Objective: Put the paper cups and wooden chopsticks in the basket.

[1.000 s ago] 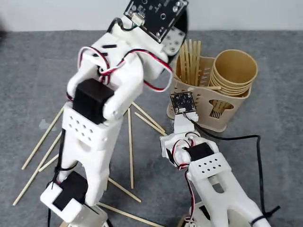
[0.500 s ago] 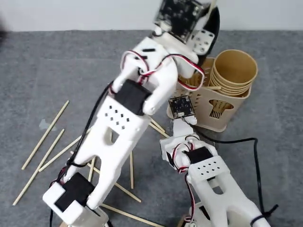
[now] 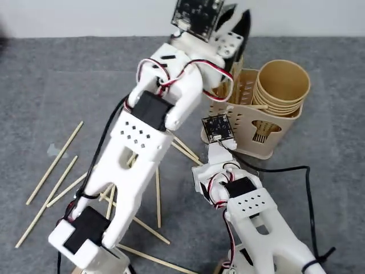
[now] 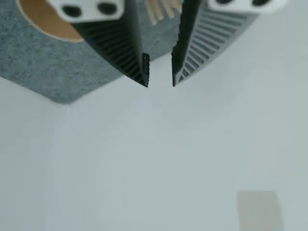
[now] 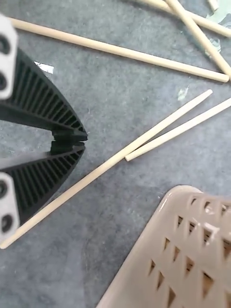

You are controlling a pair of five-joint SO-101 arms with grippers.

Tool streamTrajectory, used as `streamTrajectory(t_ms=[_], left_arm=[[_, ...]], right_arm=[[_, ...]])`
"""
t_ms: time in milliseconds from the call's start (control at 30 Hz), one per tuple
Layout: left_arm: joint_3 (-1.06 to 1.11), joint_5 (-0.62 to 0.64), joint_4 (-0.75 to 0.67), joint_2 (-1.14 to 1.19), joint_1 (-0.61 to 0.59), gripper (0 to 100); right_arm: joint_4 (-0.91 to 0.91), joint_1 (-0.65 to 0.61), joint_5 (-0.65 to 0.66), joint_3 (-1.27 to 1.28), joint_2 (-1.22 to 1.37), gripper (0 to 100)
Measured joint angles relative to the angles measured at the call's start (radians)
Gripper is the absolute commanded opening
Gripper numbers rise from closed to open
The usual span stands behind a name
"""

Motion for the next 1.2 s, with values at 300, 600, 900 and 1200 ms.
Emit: streamTrajectory(t_ms=[300,600,900,1200], left_arm=[[-0.066,0.0,0.431,-0.249,-0.21,5],[-0.066,-0.133,0.842,-0.394,-0.364,1],[0.006,-0.143,1.049,-0.451,-0.582,1],[0.508,-0.143,0.838,-0.583,-0.756,1]], right_arm=[[0.0,0.0,0.002,0.0,0.0,1.2],[0.0,-0.002,0.005,0.0,0.0,1.2],[0.199,-0.051,0.068,-0.101,0.0,1.2],[0.367,-0.161,0.068,-0.341,0.0,7.4]])
